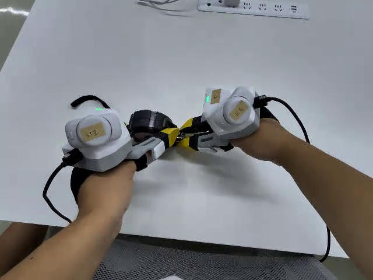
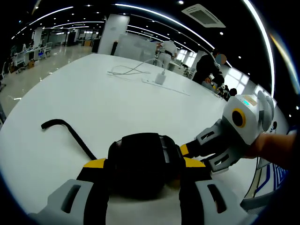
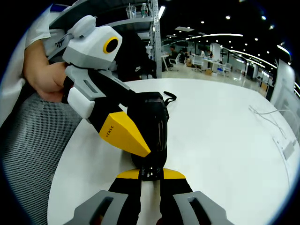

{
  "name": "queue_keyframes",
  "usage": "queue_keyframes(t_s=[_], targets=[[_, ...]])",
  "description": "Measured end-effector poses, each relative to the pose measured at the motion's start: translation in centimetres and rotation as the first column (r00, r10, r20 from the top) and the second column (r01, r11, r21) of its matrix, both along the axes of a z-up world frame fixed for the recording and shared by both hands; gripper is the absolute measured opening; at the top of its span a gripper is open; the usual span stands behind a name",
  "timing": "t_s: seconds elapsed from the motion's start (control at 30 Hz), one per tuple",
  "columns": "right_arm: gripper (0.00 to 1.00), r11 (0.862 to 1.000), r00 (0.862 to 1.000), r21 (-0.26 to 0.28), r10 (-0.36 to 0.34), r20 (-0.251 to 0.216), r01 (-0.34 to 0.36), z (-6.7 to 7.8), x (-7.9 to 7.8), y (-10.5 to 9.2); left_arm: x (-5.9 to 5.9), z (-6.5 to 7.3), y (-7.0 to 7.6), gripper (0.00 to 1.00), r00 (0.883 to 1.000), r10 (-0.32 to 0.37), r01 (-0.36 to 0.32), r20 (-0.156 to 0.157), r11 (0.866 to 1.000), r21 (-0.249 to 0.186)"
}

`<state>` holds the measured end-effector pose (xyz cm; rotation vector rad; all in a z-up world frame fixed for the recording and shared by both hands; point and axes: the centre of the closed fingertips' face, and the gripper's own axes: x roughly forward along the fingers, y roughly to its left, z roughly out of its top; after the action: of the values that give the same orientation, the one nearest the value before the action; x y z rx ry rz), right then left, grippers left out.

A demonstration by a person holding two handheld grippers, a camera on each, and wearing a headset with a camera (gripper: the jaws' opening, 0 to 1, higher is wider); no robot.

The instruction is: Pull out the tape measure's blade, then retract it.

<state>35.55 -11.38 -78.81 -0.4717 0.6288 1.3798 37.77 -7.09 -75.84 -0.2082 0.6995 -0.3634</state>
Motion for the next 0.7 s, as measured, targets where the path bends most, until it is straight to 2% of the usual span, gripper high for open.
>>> queue_keyframes(t_s=[0.3,0.37,0.47,0.7], targets=[[0.13,1.000,1.000,-0.013,-0.011,0.007,0.012,-0.03,-0.02,-0.01,0.04,0.00,-0.04,0.59,1.000,0.004,-0.004,0.001,1.000,0.001],[0.16,1.000,1.000,-0.015,-0.014,-0.001,0.014,-0.03,-0.13,-0.04,0.07,-0.08,-0.12,0.59,1.000,0.005,-0.005,-0.015,1.000,-0.013],[0.21,1.000,1.000,-0.025,-0.013,-0.004,0.013,-0.11,-0.24,-0.14,0.07,-0.13,-0.16,0.60,1.000,-0.004,0.004,-0.029,1.000,-0.011],[0.21,0.999,1.000,-0.019,-0.031,-0.003,0.031,0.11,-0.08,-0.43,0.00,-0.18,-0.22,0.60,0.999,-0.011,0.011,-0.031,1.000,-0.002]])
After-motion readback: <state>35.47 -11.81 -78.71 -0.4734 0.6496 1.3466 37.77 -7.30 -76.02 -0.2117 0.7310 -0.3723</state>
